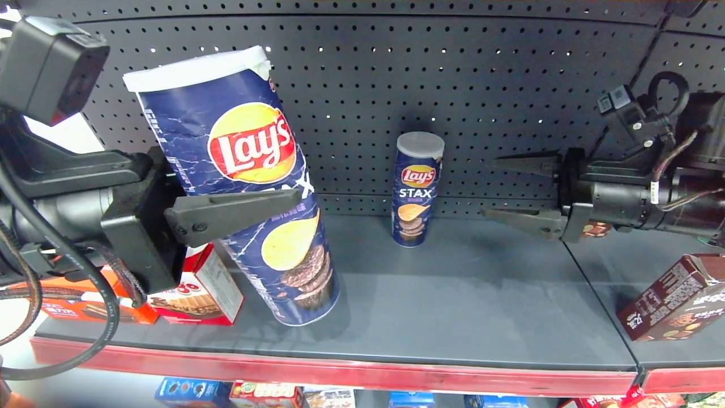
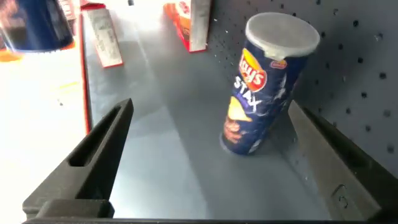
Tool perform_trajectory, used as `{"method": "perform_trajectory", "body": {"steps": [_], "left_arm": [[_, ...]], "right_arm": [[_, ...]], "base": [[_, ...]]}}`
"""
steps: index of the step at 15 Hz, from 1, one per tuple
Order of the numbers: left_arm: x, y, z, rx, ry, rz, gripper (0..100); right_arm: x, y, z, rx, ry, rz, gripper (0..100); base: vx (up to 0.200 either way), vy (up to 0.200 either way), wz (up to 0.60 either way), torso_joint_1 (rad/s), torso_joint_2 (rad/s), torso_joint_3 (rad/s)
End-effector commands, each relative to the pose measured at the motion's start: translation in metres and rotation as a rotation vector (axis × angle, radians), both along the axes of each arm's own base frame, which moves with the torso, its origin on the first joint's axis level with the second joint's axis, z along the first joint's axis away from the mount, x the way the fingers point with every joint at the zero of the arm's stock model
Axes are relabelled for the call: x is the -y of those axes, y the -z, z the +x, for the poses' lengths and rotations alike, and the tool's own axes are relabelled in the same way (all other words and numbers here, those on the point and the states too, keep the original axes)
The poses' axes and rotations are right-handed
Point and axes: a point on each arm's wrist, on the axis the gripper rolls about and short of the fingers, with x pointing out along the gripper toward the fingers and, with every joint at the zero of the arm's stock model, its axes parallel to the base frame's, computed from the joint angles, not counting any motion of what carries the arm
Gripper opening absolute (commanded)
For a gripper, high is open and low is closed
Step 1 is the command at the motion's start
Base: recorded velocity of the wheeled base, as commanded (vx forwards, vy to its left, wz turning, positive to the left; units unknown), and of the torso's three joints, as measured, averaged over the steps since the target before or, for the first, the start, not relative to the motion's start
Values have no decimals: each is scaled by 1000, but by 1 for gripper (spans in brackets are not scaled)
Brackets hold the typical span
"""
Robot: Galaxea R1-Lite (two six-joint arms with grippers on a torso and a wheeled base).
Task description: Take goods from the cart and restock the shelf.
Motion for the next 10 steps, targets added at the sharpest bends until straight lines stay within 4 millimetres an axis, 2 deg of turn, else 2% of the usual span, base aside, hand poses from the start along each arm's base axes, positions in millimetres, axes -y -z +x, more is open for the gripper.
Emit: {"method": "perform_trajectory", "body": {"steps": [1, 4, 7, 10], "left_arm": [[0, 1, 0, -4, 0, 2, 0], [-1, -1, -4, 2, 5, -5, 0], [-1, -3, -3, -23, 17, -18, 0], [-1, -3, -4, -22, 18, -19, 0]], "right_arm": [[1, 17, 43, -14, -49, -16, 100], [-11, 19, 64, -8, -72, -15, 100], [-20, 27, 77, -30, -83, -14, 100], [-26, 26, 85, -83, -79, 6, 100]], "base": [[0, 0, 0, 0, 0, 0], [0, 0, 0, 0, 0, 0], [0, 0, 0, 0, 0, 0], [0, 0, 0, 0, 0, 0]]}}
